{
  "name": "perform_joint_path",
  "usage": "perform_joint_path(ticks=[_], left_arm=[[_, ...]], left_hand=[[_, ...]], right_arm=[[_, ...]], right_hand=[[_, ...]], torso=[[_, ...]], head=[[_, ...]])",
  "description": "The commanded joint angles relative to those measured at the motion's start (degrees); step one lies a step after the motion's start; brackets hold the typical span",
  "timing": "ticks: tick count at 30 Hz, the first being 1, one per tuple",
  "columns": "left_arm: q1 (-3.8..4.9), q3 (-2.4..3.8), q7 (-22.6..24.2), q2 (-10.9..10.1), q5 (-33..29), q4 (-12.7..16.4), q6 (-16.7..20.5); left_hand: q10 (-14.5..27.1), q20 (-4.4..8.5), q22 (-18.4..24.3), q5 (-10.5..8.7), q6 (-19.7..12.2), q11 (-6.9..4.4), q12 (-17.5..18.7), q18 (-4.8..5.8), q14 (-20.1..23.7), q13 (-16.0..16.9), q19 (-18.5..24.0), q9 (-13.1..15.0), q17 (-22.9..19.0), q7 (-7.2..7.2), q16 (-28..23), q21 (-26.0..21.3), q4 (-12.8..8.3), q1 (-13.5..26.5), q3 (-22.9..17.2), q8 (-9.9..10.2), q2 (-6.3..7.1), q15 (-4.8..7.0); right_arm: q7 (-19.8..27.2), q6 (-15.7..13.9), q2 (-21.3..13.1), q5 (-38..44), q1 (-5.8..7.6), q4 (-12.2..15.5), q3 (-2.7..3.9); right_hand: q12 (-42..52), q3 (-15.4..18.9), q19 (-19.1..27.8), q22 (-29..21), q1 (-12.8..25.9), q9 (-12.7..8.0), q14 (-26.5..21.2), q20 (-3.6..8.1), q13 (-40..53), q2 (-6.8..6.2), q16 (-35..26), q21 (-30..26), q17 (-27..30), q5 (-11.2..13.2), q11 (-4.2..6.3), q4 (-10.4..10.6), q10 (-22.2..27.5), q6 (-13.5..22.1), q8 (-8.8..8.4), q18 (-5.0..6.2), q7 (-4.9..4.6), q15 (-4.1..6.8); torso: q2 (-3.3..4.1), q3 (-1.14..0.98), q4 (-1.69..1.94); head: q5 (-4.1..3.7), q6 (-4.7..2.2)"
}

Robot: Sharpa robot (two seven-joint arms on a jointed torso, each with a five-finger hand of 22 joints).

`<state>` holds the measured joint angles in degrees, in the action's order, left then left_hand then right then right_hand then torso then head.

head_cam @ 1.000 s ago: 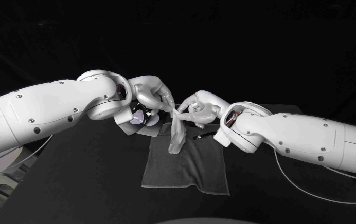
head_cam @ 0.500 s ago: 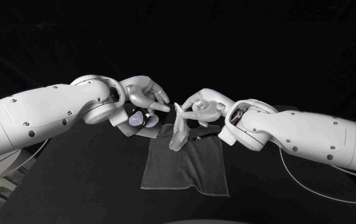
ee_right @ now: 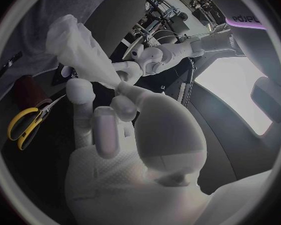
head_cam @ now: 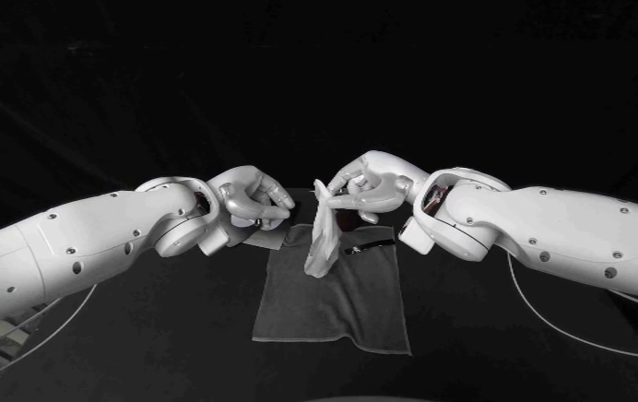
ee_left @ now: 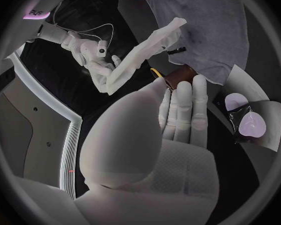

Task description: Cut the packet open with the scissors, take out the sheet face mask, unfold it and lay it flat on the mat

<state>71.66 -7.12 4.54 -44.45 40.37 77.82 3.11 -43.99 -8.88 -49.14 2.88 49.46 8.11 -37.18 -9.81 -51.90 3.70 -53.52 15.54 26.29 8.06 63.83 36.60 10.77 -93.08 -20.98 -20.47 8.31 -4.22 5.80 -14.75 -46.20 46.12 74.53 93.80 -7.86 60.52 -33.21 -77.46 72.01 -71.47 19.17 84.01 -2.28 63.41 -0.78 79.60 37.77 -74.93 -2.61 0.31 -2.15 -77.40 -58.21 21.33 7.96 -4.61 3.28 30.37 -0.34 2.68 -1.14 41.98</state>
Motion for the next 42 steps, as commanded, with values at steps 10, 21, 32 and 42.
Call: perform_joint_path(ticks=[10,21,32,42], left_arm=[[-2.66,-0.24,9.6,3.6,0.4,-2.2,2.4],[-3.43,-0.26,11.6,4.9,0.6,-1.2,0.4],[-3.51,-0.26,12.2,4.5,-4.4,-0.4,-4.0],[-3.52,-0.26,11.6,4.1,-9.2,-1.8,-7.4]], left_hand=[[-0.4,-0.81,-4.2,-0.08,-0.8,0.77,5.2,-0.35,0.4,-0.1,3.5,-3.2,-0.9,-1.11,0.0,3.7,-2.7,4.6,-4.8,4.4,3.94,-0.57],[4.8,-2.43,-0.4,-0.14,-8.5,1.37,4.3,-0.61,3.6,0.7,3.6,-5.1,-0.6,-5.10,1.8,-1.0,-2.5,9.4,4.4,8.9,4.92,-1.62],[7.4,-2.69,2.4,-0.19,-4.4,1.48,2.2,-0.52,5.9,1.0,3.9,-3.8,-0.6,-4.53,3.2,-4.7,-1.0,6.5,13.7,7.4,1.07,-1.67],[4.5,-2.17,2.0,-0.18,1.4,0.79,0.1,-0.55,4.8,1.5,3.6,-2.9,-0.8,-2.86,4.2,-4.5,-2.0,2.4,11.9,5.2,-3.05,-1.09]], right_arm=[[4.6,5.3,-0.4,-3.9,0.97,0.9,0.46],[4.5,5.2,0.0,-4.0,1.06,0.9,0.50],[4.1,5.1,0.1,-3.8,1.07,0.4,0.50],[3.7,5.6,-0.5,-3.7,1.07,0.4,0.49]], right_hand=[[-0.1,-0.4,-0.3,0.2,-0.1,3.0,3.6,-0.10,0.0,0.66,0.4,0.5,-5.2,-0.2,-0.14,-0.1,-0.2,0.0,3.56,0.00,0.26,0.52],[0.0,-0.5,-0.3,0.2,0.0,3.0,3.6,-0.11,0.1,0.66,0.4,0.5,-5.3,-0.2,-0.16,-0.2,-0.2,0.0,3.60,0.00,0.25,0.50],[-0.1,-0.6,-0.2,0.2,0.0,3.1,3.6,-0.11,0.0,0.67,0.5,0.5,-5.3,-0.2,-0.17,-0.3,-0.2,0.1,3.66,-0.01,0.23,0.49],[-0.1,-0.7,-0.2,0.3,0.0,3.1,3.6,-0.12,0.1,0.66,0.5,0.6,-5.4,-0.2,-0.18,-0.3,-0.2,0.1,3.70,-0.03,0.23,0.47]], torso=[[-0.02,-0.11,-0.06],[0.06,-0.09,0.00],[-0.04,-0.09,-0.06],[0.01,-0.08,-0.06]], head=[[0.44,-0.30],[0.64,-0.25],[0.63,0.11],[0.81,0.29]])
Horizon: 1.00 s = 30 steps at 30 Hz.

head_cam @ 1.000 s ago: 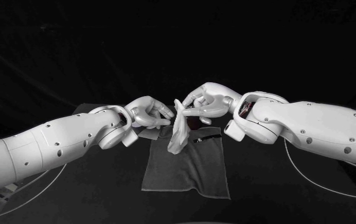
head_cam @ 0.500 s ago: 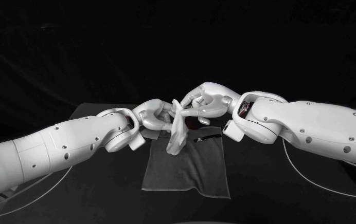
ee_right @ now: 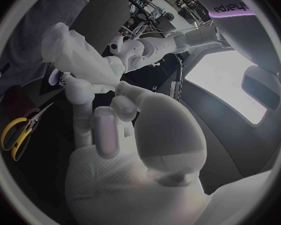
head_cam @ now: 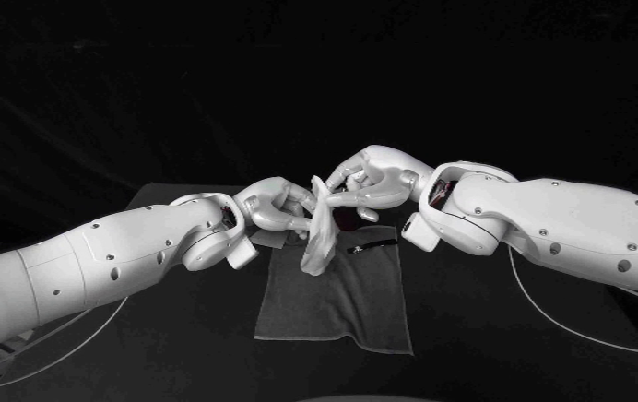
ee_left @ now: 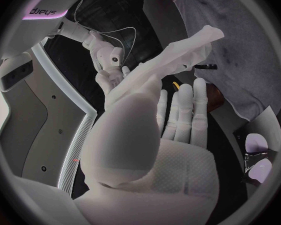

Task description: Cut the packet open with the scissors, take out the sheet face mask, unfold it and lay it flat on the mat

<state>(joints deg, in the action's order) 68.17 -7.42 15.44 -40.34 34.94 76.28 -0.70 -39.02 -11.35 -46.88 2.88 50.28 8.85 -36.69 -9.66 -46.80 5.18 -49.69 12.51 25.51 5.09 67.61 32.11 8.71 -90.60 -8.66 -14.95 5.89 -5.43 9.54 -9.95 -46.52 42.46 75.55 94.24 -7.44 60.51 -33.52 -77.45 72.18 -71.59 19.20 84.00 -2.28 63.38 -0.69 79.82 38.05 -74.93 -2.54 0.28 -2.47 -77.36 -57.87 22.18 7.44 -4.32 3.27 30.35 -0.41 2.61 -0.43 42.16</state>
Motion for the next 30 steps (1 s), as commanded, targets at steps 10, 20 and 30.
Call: perform_joint_path(ticks=[10,20,30], left_arm=[[-0.03,0.04,0.0,0.4,-5.7,-0.7,-7.1],[-0.03,0.03,0.5,1.2,-7.9,-0.9,-5.0],[-0.03,0.02,1.2,0.9,-10.9,-1.1,2.5]], left_hand=[[-2.6,0.52,-1.4,-0.20,5.7,-0.16,-1.7,-0.53,-1.3,0.5,0.2,0.6,1.0,0.49,3.4,0.9,1.3,0.5,-1.3,-1.5,-2.28,0.20],[-10.6,1.47,-3.3,-0.16,13.2,-3.24,-8.6,-0.91,-4.8,3.7,-1.7,2.9,2.8,-0.93,8.8,3.2,1.7,-0.5,-1.2,-4.9,-3.82,2.56],[-9.9,3.57,-6.8,-0.17,10.3,-4.66,-11.6,-0.64,-6.8,5.7,-2.0,8.0,2.8,0.39,9.6,6.8,1.9,0.3,-6.2,-6.3,-1.91,4.34]], right_arm=[[-0.4,0.7,-0.3,0.1,0.01,-0.7,0.04],[-0.7,0.3,-0.3,0.3,-0.12,-1.5,-0.02],[-0.8,0.2,-0.8,0.3,-0.24,-1.3,-0.07]], right_hand=[[-0.1,-0.3,-0.2,0.1,0.1,3.0,3.6,-0.11,0.1,0.57,0.3,0.3,-5.4,-0.2,-0.15,0.0,-0.3,-0.3,2.84,0.49,-0.07,0.49],[0.0,-0.4,-0.2,0.1,0.2,3.1,3.6,-0.12,0.2,0.54,0.3,0.4,-5.4,-0.2,-0.16,0.0,-0.3,-0.2,2.89,0.47,-0.07,0.47],[0.0,-0.5,-0.2,0.2,0.2,3.1,3.6,-0.12,0.2,0.53,0.3,0.4,-5.3,-0.2,-0.16,-0.1,-0.3,-0.2,2.94,0.47,-0.08,0.46]], torso=[[-0.01,-0.03,-0.02],[0.01,-0.02,-0.02],[0.00,-0.03,0.06]], head=[[0.31,0.31],[0.46,0.35],[0.38,0.23]])
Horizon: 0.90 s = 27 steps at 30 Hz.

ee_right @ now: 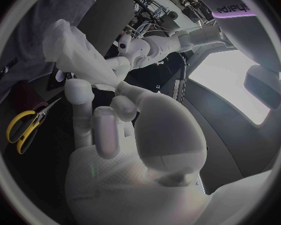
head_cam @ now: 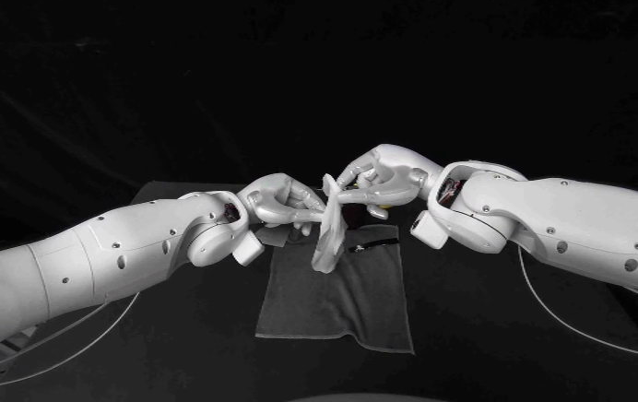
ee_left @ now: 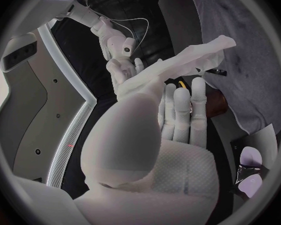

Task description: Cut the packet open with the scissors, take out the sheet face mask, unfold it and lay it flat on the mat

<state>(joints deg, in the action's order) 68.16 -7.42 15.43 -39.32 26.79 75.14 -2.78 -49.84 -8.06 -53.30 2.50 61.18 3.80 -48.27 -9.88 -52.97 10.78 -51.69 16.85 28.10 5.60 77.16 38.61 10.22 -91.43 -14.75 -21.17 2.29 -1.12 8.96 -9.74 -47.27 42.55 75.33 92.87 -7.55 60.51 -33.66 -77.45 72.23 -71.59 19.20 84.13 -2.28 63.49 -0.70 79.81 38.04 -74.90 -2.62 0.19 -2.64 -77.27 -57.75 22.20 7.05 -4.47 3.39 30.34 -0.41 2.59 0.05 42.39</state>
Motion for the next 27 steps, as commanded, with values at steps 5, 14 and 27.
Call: perform_joint_path(ticks=[5,14,27], left_arm=[[-0.02,0.01,0.5,-0.3,-3.3,0.4,6.1],[-0.05,-0.16,-0.1,0.0,-1.5,1.1,4.8],[-0.18,-0.54,1.2,0.9,-1.8,1.7,5.9]], left_hand=[[3.2,-0.32,-0.1,0.25,-13.2,1.87,-0.4,-0.23,-0.6,0.6,0.1,1.0,-0.2,3.40,0.1,-0.2,3.2,6.4,5.2,7.4,8.28,-1.39],[11.5,-2.13,1.4,0.18,-18.4,3.91,-3.9,-0.40,2.9,3.1,0.6,2.1,-0.6,3.95,0.2,-2.9,6.4,4.5,18.6,9.5,7.37,-3.38],[12.4,-2.29,1.7,0.18,-18.7,3.94,-5.7,-0.46,3.2,3.8,0.3,2.9,-0.7,0.55,0.8,-3.5,6.4,3.6,21.3,9.3,5.20,-3.44]], right_arm=[[-0.2,-0.3,-0.1,0.2,-0.04,0.0,0.02],[-0.4,-0.7,0.1,0.4,-0.06,-0.2,0.02],[-0.4,-1.1,0.4,0.8,-0.06,-0.5,0.01]], right_hand=[[0.0,-0.3,-0.2,0.1,0.2,3.1,3.5,-0.12,0.1,0.54,0.3,0.4,-5.4,-0.2,-0.07,0.1,-0.4,-0.4,2.92,0.86,0.08,0.34],[0.0,-0.4,-0.2,0.2,0.2,3.2,3.5,-0.13,0.1,0.52,0.4,0.4,-5.5,-0.2,-0.08,0.0,-0.4,-0.3,3.00,0.85,0.07,0.33],[0.0,-0.4,-0.2,0.2,0.2,3.2,3.5,-0.13,0.1,0.52,0.4,0.4,-5.5,-0.2,-0.08,0.0,-0.4,-0.3,3.00,0.85,0.07,0.33]], torso=[[-0.02,0.02,0.07],[0.03,0.03,0.06],[0.01,0.01,0.01]], head=[[-0.13,0.03],[0.12,0.09],[0.15,0.12]])
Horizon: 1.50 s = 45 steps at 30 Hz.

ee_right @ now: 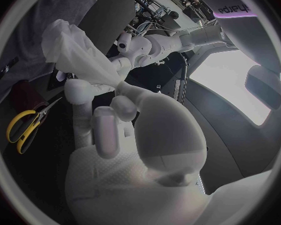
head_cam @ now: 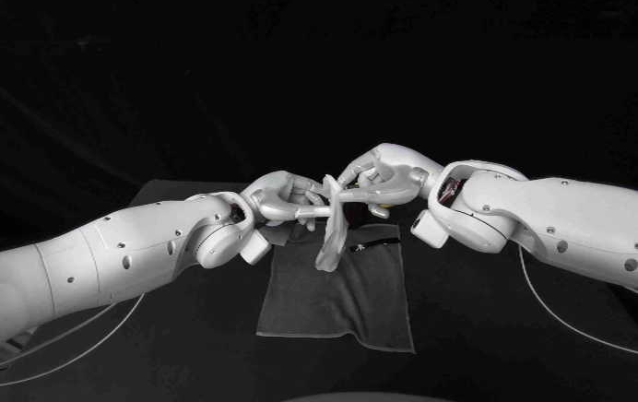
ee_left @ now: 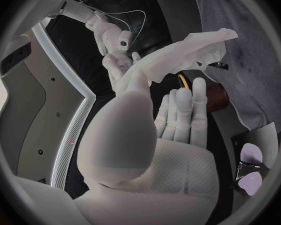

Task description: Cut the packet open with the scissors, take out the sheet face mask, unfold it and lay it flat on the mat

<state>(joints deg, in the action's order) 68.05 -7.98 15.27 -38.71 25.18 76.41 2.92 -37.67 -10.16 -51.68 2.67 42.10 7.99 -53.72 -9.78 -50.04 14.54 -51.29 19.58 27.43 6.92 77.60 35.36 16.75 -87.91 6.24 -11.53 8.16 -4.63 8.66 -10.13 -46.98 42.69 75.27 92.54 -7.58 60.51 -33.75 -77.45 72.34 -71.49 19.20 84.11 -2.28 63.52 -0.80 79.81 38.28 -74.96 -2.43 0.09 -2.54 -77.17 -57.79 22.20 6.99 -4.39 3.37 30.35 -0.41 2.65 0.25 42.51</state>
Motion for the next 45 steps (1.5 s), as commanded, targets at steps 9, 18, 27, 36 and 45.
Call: perform_joint_path(ticks=[9,18,27,36,45], left_arm=[[-0.13,0.00,2.9,0.5,-1.5,1.2,0.2],[-0.14,0.00,4.1,0.7,-2.9,1.1,0.0],[-0.14,-0.01,3.0,0.2,-2.0,0.1,2.6],[-0.07,-0.02,0.9,-1.5,4.0,-0.5,5.5],[2.67,0.06,-1.1,-2.8,9.3,0.6,5.5]], left_hand=[[-1.4,0.00,0.2,0.03,7.8,-0.78,-1.4,-0.61,0.1,0.3,-0.2,1.6,-0.3,-0.84,0.7,-0.6,-0.6,-3.2,1.3,-3.8,-4.61,0.49],[-4.2,0.50,-0.1,0.05,15.7,-1.77,-1.4,-0.66,-0.3,0.0,-0.4,2.0,-0.5,-2.28,0.8,-0.5,-1.2,-8.8,-0.8,-6.2,-9.71,1.34],[-7.6,1.90,-1.8,0.08,18.7,-3.72,-0.3,-0.72,-1.8,-0.9,-1.5,2.9,-0.6,-1.80,1.3,1.5,-1.8,-12.3,-3.9,-7.4,-12.30,3.18],[-8.9,3.01,-3.5,0.10,18.8,-4.50,0.5,-0.69,-6.4,-1.4,-2.4,3.6,4.0,-1.03,2.7,3.5,-1.6,-13.1,-5.9,-7.6,-11.20,4.04],[-9.1,3.71,-4.8,0.18,18.7,-4.80,1.4,-0.64,-7.2,-1.9,-2.3,3.8,4.4,-0.38,2.7,4.9,-1.7,-14.5,-8.8,-7.3,-9.89,4.42]], right_arm=[[-0.6,-0.8,0.7,1.5,-0.06,-1.1,-0.04],[-0.9,-0.8,0.9,1.8,-0.16,-1.3,-0.08],[-0.8,-1.9,0.3,2.1,-0.19,-1.4,-0.09],[-1.3,-3.8,-0.7,3.2,-0.19,-1.8,-0.09],[-5.1,-5.9,-0.4,8.0,-0.18,-2.7,-0.16]], right_hand=[[0.0,-0.4,-0.2,0.1,0.2,3.2,3.5,-0.13,0.1,0.61,0.3,0.3,-5.4,-0.3,0.01,-0.1,-0.5,-0.3,3.07,0.91,-0.02,0.34],[0.0,-0.4,-0.2,0.1,0.2,3.2,3.5,-0.13,0.1,0.61,0.3,0.3,-5.4,-0.3,0.01,-0.1,-0.5,-0.3,3.07,0.91,-0.02,0.34],[0.0,-0.5,-0.2,0.1,0.2,3.2,3.5,-0.14,0.1,0.60,0.3,0.2,-5.4,-0.3,0.01,-0.2,-0.5,-0.2,3.12,0.91,-0.02,0.34],[0.0,-0.6,-0.2,0.2,0.2,3.3,3.5,-0.14,0.1,0.58,0.3,0.4,-5.4,-0.3,0.01,-0.2,-0.6,-0.2,3.16,0.89,-0.02,0.34],[0.0,-0.6,-0.2,0.1,0.3,3.3,3.5,-0.14,0.1,0.48,0.2,0.3,-5.2,-0.3,0.01,-0.2,-0.6,-0.2,3.22,0.92,-0.02,0.36]], torso=[[0.00,-0.03,0.05],[0.00,0.02,-0.04],[-0.04,-0.03,-0.02],[-0.05,-0.03,-0.05],[-0.15,-0.02,-0.08]], head=[[-0.02,0.06],[-0.03,0.25],[-0.22,0.14],[-0.49,0.04],[-0.65,-0.02]])
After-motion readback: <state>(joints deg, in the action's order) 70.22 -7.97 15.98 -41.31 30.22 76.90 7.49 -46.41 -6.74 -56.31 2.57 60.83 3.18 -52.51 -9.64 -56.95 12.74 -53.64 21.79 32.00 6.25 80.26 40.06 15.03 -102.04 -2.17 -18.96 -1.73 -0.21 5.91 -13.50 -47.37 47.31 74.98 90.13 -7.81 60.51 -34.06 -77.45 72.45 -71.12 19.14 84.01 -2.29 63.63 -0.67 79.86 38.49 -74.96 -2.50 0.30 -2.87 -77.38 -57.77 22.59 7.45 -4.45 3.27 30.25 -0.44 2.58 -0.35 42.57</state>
